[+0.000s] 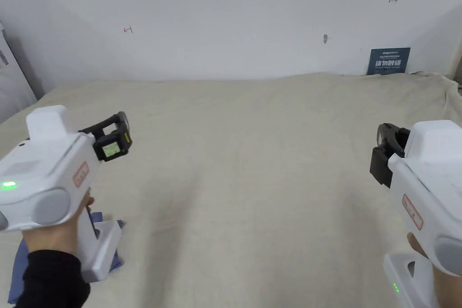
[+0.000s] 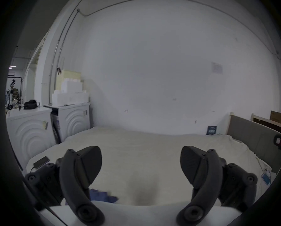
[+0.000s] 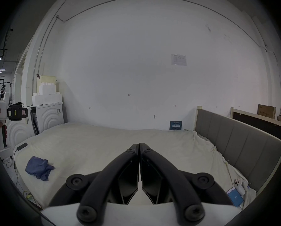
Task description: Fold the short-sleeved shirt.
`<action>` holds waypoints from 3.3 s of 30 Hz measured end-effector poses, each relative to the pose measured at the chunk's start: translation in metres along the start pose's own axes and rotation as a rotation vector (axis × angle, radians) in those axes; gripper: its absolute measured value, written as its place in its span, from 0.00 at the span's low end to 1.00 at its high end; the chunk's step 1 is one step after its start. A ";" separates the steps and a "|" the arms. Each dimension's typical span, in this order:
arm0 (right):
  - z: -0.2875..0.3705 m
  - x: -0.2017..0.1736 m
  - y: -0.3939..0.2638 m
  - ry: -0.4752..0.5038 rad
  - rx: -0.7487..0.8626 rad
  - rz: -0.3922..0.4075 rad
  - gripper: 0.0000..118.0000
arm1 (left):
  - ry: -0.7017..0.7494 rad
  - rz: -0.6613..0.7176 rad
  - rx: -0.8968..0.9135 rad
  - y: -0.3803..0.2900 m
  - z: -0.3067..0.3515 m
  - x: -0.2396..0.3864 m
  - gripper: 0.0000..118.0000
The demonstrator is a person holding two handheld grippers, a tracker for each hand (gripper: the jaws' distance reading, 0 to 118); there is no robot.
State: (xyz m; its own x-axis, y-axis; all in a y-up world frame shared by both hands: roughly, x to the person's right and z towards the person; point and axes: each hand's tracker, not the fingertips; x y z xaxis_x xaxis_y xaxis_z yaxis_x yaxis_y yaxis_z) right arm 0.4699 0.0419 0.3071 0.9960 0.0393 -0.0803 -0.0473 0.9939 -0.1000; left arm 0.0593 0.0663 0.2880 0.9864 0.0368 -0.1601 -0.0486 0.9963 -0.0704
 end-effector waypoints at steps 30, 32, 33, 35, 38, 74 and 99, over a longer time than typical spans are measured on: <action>0.013 0.014 -0.023 -0.052 0.034 -0.008 0.00 | -0.205 -0.085 0.116 -0.069 0.029 0.084 0.00; 0.013 0.013 -0.023 -0.051 0.034 -0.007 0.00 | -0.207 -0.085 0.116 -0.068 0.029 0.084 0.00; 0.013 0.013 -0.023 -0.051 0.034 -0.006 0.00 | -0.206 -0.086 0.116 -0.068 0.029 0.084 0.00; 0.014 0.013 -0.023 -0.051 0.035 -0.008 0.00 | -0.202 -0.090 0.117 -0.068 0.030 0.083 0.00; 0.015 0.012 -0.023 -0.051 0.033 -0.006 0.00 | -0.202 -0.088 0.115 -0.068 0.030 0.082 0.00; 0.023 0.011 -0.018 -0.058 0.042 -0.003 0.00 | -0.195 -0.109 0.133 -0.065 0.037 0.081 0.00; 0.027 0.012 -0.018 -0.069 0.047 -0.012 1.00 | -0.147 -0.128 0.128 -0.071 0.041 0.078 1.00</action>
State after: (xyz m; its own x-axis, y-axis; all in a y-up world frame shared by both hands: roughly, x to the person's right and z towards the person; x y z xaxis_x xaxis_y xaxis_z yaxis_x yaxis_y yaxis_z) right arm 0.4845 0.0269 0.3347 0.9994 0.0326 -0.0103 -0.0331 0.9980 -0.0542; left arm 0.1461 0.0014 0.3210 0.9960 -0.0885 -0.0121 0.0890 0.9950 0.0464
